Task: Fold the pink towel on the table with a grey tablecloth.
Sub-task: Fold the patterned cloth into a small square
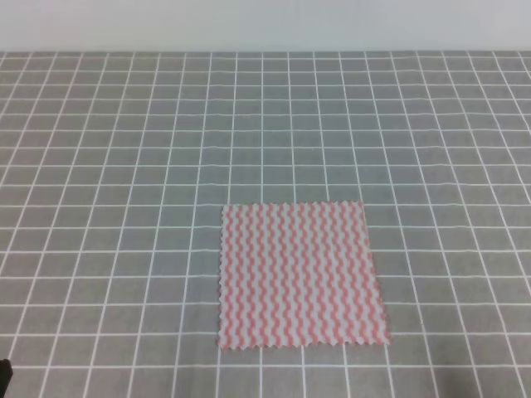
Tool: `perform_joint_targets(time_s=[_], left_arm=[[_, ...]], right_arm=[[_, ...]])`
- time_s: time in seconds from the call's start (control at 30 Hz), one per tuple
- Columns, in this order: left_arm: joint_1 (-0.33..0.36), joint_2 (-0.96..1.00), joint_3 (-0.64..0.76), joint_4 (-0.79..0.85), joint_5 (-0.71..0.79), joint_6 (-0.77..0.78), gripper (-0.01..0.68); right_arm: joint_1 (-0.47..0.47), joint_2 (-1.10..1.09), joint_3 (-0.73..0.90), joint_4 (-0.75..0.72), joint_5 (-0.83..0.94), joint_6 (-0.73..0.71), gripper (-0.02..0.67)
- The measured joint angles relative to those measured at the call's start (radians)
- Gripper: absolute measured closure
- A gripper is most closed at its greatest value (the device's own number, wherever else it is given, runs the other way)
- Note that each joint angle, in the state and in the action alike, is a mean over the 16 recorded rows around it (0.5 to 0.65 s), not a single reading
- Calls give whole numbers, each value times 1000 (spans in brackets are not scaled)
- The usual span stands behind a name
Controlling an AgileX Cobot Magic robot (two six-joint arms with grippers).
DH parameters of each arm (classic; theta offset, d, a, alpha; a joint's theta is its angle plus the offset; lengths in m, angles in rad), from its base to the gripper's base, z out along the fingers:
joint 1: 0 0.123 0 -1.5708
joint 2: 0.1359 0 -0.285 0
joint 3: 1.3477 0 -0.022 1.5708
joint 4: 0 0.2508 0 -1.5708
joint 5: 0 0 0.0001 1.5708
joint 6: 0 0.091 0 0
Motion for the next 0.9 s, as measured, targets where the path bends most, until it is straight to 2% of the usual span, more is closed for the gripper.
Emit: perform_joint_targets(time_s=[0.37,0.57,0.9], left_arm=[[0,8,-7,-2,-9,0,675],[0,14,-10,-7,-62,-19,675],[0,8,-7,-74,-214,-163,676]], right_arm=[[0,2,-2,8,-10,0,664],[0,4,-2,64,-57,0,664],[0,4,-2,365,-159,0,664]])
